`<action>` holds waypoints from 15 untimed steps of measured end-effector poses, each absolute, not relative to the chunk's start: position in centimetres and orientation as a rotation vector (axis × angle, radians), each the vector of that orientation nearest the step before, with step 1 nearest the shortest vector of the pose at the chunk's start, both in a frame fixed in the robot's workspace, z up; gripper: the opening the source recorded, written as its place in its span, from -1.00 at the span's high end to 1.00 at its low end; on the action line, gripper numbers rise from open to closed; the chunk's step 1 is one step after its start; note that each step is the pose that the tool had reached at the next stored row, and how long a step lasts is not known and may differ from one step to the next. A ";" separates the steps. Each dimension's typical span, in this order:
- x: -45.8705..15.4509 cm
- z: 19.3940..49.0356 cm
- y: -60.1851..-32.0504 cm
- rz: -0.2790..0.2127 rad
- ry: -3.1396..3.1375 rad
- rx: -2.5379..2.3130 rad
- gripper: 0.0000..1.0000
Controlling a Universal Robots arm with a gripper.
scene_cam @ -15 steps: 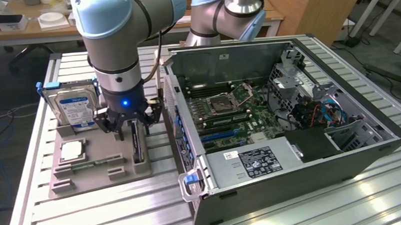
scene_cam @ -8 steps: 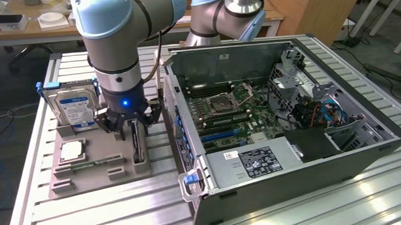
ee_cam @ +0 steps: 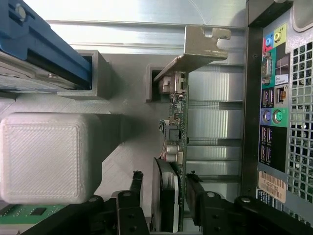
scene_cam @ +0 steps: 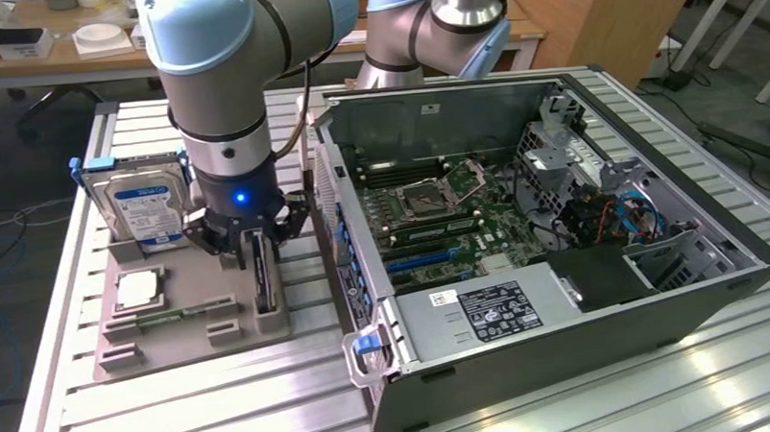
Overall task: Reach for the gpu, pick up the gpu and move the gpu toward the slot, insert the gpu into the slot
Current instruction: 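Pick up the gpu and move the gpu toward the slot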
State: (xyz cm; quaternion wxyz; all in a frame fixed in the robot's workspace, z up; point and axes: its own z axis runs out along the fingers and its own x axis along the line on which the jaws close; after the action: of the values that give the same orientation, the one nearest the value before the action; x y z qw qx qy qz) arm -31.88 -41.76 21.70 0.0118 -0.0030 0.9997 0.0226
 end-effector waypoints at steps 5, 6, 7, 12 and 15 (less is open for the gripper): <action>-31.9 21.7 -41.8 0.070 3.117 -0.009 0.22; -31.9 21.7 -41.8 0.071 3.117 -0.009 0.22; -31.9 21.7 -41.8 0.071 3.117 -0.009 0.22; -31.9 21.7 -41.8 0.070 3.117 -0.009 0.22; -31.9 21.7 -41.8 0.071 3.117 -0.009 0.22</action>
State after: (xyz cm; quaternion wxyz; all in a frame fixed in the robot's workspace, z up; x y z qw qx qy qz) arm -31.88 -41.76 21.70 0.0118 -0.0029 0.9997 0.0227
